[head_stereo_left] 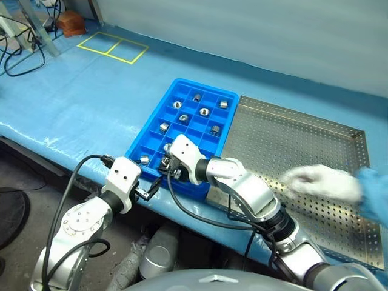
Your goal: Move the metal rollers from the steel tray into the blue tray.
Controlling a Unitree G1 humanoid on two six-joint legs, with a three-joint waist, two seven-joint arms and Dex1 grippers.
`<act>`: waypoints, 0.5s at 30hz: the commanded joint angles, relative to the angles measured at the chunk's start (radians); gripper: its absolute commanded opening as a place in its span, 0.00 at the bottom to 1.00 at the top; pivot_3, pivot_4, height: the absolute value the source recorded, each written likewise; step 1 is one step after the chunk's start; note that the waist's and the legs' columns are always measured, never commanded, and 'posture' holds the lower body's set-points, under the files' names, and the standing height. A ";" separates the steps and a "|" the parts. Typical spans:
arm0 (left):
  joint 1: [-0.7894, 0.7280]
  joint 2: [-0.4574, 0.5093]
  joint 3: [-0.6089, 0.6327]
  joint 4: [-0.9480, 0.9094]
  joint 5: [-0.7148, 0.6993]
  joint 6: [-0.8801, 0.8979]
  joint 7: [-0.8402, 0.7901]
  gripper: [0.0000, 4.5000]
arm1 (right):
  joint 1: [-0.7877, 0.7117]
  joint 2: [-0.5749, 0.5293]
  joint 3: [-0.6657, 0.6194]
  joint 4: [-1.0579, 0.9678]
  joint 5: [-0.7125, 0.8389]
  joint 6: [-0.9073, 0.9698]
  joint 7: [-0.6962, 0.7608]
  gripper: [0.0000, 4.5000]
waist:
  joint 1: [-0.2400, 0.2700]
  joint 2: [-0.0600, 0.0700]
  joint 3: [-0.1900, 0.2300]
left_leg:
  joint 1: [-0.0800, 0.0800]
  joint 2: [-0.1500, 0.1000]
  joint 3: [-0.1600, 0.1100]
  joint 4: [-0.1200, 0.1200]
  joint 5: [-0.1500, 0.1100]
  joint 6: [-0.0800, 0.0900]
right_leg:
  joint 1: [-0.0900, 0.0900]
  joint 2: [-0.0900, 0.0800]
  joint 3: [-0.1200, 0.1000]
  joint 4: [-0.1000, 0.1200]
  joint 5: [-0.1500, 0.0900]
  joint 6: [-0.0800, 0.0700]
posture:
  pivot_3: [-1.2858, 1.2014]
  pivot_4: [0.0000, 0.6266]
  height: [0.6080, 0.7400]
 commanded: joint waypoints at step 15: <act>-0.034 0.004 0.024 -0.014 -0.011 -0.025 -0.009 0.94 | 0.048 -0.067 -0.047 -0.017 -0.023 0.035 -0.045 0.42 | 0.010 -0.001 -0.002 | 0.003 0.000 0.001 0.000 0.000 -0.001 | -0.001 0.000 0.000 0.000 0.000 0.000 | 0.70 0.24 1.00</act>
